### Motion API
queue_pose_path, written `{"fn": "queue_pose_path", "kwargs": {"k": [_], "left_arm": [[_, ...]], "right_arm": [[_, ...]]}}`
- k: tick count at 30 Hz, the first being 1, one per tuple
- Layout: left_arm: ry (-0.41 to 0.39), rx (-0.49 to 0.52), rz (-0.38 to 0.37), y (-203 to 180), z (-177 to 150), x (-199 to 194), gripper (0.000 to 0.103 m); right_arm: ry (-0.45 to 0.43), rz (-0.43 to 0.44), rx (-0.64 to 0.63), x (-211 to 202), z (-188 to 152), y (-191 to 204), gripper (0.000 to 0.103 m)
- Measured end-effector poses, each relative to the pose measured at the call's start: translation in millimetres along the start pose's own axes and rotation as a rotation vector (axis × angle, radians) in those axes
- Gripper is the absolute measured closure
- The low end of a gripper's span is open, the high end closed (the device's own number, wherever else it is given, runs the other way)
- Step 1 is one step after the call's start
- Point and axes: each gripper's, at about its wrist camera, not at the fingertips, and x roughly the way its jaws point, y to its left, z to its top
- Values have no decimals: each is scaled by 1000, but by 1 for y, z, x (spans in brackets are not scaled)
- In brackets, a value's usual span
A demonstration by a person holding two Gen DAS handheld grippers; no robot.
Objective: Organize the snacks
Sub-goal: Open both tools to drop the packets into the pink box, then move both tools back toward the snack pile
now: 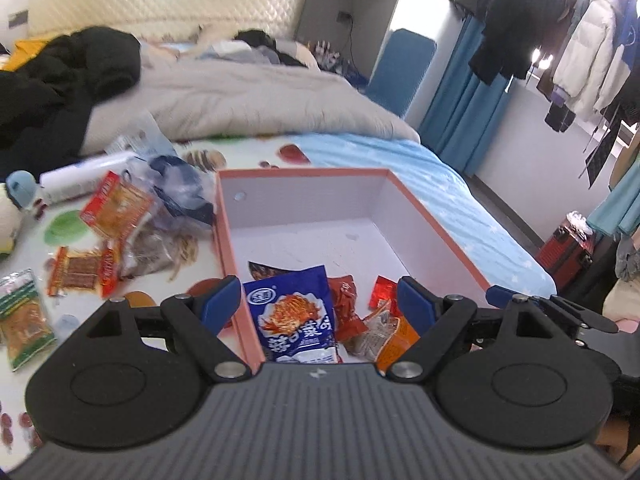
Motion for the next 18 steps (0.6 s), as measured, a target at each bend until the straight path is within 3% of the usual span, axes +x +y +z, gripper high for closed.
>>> {"fn": "queue_pose_path", "kwargs": {"k": [11,18], "left_arm": [[-91,-27,58,17,-33,-55,15],[-113,-60,92,34,-57,-76,15]], "right_arm": [[-76,50,-42,-31,-14,40,24],[-80,85,-42,-38,-27,61,24]]}}
